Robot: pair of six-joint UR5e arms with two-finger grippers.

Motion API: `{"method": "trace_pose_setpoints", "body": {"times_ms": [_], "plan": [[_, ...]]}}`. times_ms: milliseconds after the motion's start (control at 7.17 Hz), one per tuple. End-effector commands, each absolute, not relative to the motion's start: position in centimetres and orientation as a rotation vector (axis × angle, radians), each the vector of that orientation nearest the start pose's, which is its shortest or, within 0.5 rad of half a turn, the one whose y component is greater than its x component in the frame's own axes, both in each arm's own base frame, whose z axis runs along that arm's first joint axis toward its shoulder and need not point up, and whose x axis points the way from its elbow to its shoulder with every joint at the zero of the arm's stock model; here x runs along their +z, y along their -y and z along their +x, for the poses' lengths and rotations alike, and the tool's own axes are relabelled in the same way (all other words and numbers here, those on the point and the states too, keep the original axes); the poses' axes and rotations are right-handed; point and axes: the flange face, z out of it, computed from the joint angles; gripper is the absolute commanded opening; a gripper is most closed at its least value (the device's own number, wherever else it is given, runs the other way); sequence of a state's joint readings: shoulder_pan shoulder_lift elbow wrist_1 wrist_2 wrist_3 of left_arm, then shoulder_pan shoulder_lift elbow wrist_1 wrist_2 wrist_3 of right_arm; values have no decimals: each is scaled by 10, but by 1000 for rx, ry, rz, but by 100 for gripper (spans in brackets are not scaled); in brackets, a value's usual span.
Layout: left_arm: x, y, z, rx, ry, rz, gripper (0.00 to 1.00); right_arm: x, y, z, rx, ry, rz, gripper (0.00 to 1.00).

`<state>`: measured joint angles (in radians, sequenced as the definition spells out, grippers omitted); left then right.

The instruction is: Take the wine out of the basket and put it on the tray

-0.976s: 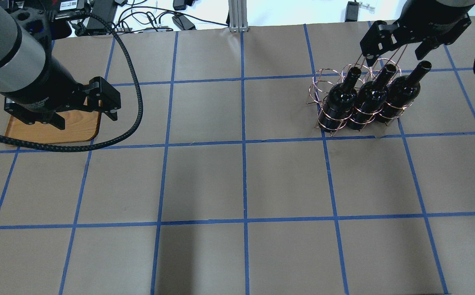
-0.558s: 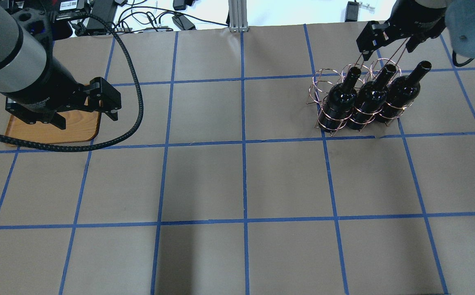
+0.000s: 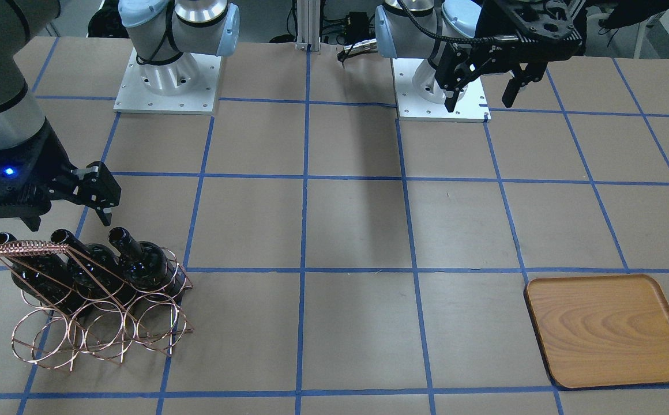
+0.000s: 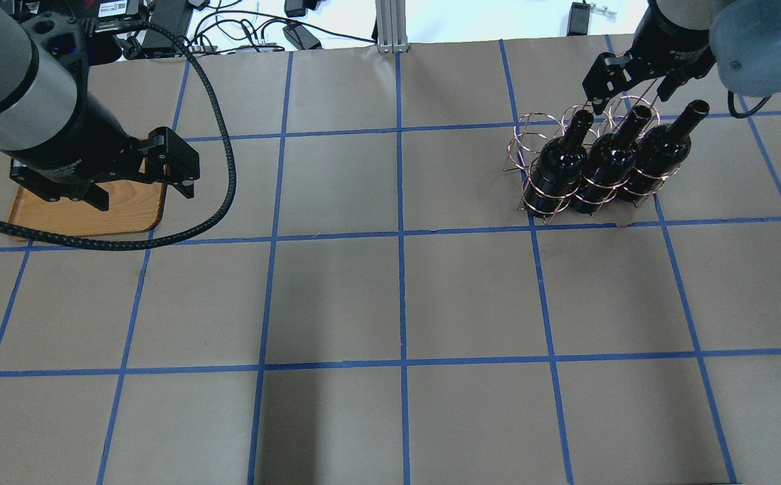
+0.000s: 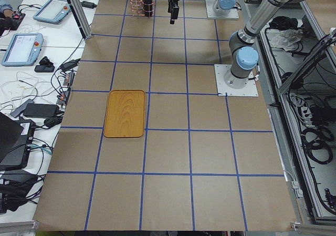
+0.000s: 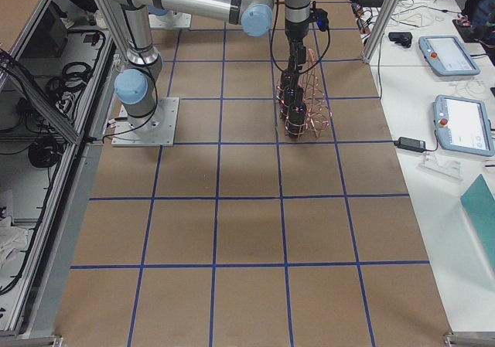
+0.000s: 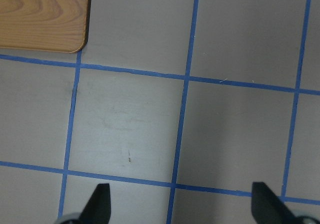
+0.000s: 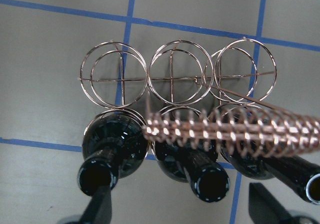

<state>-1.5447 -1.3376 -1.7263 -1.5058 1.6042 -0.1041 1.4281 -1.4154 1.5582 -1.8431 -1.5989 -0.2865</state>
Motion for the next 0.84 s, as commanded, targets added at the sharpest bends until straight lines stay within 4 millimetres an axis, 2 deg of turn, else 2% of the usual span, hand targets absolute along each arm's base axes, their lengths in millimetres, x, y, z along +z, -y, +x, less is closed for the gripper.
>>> {"method": "trace_pose_setpoints", "body": {"times_ms": [0, 139, 418, 697], "plan": [[522, 409, -119, -224, -3100, -204, 100, 428, 577, 14, -143, -3181, -220, 95], [518, 412, -119, -210, -3100, -213, 100, 426, 577, 15, -141, -3169, -206, 95], [512, 415, -119, -188, -3100, -210, 100, 410, 583, 15, -102, -3160, -218, 85], [511, 417, -119, -183, -3099, -210, 100, 405, 583, 15, -78, -3157, -208, 83]]}}
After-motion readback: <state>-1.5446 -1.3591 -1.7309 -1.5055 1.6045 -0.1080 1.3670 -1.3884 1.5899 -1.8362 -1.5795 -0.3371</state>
